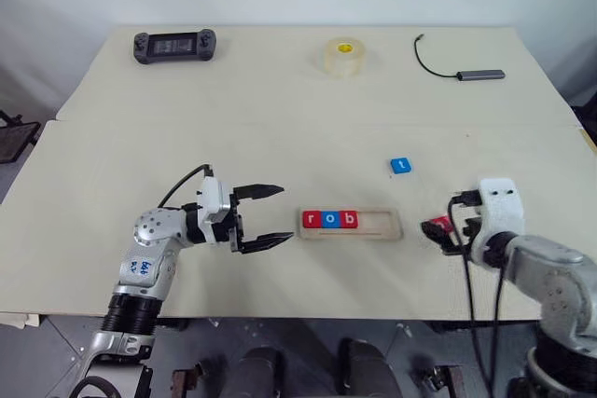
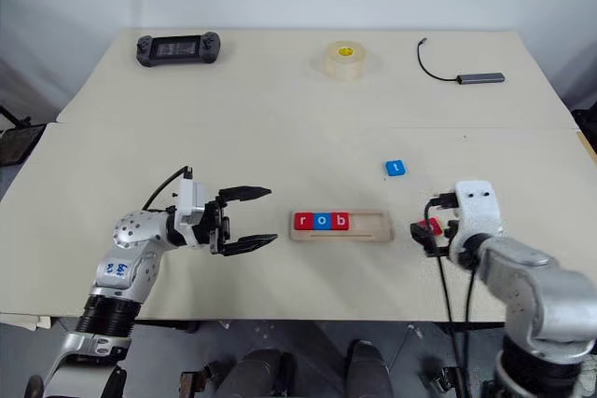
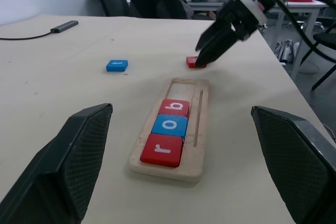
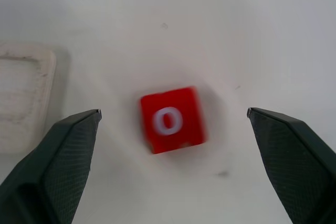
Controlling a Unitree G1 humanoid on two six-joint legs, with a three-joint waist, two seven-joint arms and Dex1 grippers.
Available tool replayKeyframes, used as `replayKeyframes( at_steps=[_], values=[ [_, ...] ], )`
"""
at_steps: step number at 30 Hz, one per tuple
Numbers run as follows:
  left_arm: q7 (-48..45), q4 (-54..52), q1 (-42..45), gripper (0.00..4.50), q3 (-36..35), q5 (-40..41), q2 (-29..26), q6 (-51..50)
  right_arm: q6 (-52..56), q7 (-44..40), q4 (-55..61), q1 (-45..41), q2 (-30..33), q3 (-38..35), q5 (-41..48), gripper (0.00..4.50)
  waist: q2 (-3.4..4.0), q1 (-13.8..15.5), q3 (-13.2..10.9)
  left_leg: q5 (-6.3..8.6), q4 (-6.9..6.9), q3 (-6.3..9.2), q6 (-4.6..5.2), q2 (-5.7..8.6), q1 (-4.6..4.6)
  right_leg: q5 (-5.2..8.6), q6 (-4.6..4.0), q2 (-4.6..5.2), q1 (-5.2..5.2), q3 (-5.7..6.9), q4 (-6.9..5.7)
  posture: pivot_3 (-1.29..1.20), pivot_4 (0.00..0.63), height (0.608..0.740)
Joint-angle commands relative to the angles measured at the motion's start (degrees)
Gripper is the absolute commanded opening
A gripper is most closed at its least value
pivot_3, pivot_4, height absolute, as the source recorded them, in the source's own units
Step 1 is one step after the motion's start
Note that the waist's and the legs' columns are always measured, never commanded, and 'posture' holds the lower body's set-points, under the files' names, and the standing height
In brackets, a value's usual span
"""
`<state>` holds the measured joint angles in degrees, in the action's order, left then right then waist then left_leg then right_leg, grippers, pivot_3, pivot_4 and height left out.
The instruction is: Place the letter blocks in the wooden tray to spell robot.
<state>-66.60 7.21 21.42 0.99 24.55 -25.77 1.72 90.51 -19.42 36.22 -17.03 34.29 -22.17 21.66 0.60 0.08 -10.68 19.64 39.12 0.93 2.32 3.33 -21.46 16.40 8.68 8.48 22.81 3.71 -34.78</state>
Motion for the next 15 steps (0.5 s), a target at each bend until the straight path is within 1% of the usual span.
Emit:
replayKeyframes(
  at_steps=[1, 2, 5, 8, 10, 12, 15],
  values=[
    [0.54, -2.99, -1.53, 4.5, -0.89, 0.24, -0.48, 0.81, -13.47, -13.62, -3.65, 2.72, 12.25, 5.21, 3.11, 4.49, -0.02, 0.02, 0.0, 0.01, -0.02, -0.01, 0.02, 0.0, 0.0, 0.0, 0.0, 0.0, -0.01, 0.0, 0.05, 0.0, 0.15, 0.74],
    [0.73, -3.42, -1.84, 4.5, -0.87, 0.26, -0.49, 0.78, -20.26, -18.22, -5.6, 4.17, 15.73, 7.02, 2.56, 4.49, -0.06, 0.0, 0.0, 0.01, -0.07, 0.01, 0.02, -0.04, 0.01, 0.0, 0.0, -0.04, -0.04, 0.04, 0.1, 0.0, 0.15, 0.74],
    [1.17, -4.28, -2.4, 4.5, -0.87, 0.25, -0.55, 0.73, -40.54, -29.9, -12.93, 6.73, 22.63, 10.96, -0.91, 4.49, -0.11, -0.05, -0.03, 0.02, -0.07, -0.02, 0.02, -0.08, 0.01, -0.01, 0.01, -0.08, -0.1, 0.08, 0.19, 0.0, 0.15, 0.74],
    [1.82, -5.13, -2.84, 4.5, -1.05, 0.2, -0.54, 0.68, -66.72, -44.31, -26.96, 4.36, 27.93, 17.82, -6.93, 4.49, -0.11, -0.15, -0.03, 0.01, -0.02, -0.12, 0.05, -0.04, 0.07, -0.05, 0.1, -0.04, -0.16, 0.02, 0.23, 0.0, 0.15, 0.74],
    [2.05, -5.64, -3.05, 4.5, -0.87, 0.11, -0.46, 0.7, -75.38, -49.49, -35.54, 0.13, 28.03, 21.26, -8.77, 4.49, -0.13, -0.22, -0.04, 0.0, -0.02, -0.15, 0.08, -0.05, 0.14, -0.1, 0.19, -0.04, -0.27, 0.01, 0.36, 0.0, 0.15, 0.74],
    [2.21, -6.08, -3.2, 4.5, -0.68, 0.11, -0.35, 0.68, -79.56, -51.93, -41.98, -3.95, 26.66, 23.21, -9.71, 4.49, -0.14, -0.23, -0.05, 0.0, -0.01, -0.15, 0.08, -0.07, 0.19, -0.1, 0.19, -0.04, -0.31, 0.01, 0.36, 0.0, 0.15, 0.74],
    [1.2, -7.34, -3.72, 4.5, 0.1, -0.15, -0.85, 1.27, -89.26, -59.06, -52.06, -9.95, 25.49, 27.56, -12.68, 4.49, -0.13, -0.26, -0.05, 0.0, -0.01, -0.11, 0.04, -0.13, 0.17, -0.1, 0.18, -0.04, -0.3, 0.06, 0.39, 0.0, 0.15, 0.74]
  ],
)
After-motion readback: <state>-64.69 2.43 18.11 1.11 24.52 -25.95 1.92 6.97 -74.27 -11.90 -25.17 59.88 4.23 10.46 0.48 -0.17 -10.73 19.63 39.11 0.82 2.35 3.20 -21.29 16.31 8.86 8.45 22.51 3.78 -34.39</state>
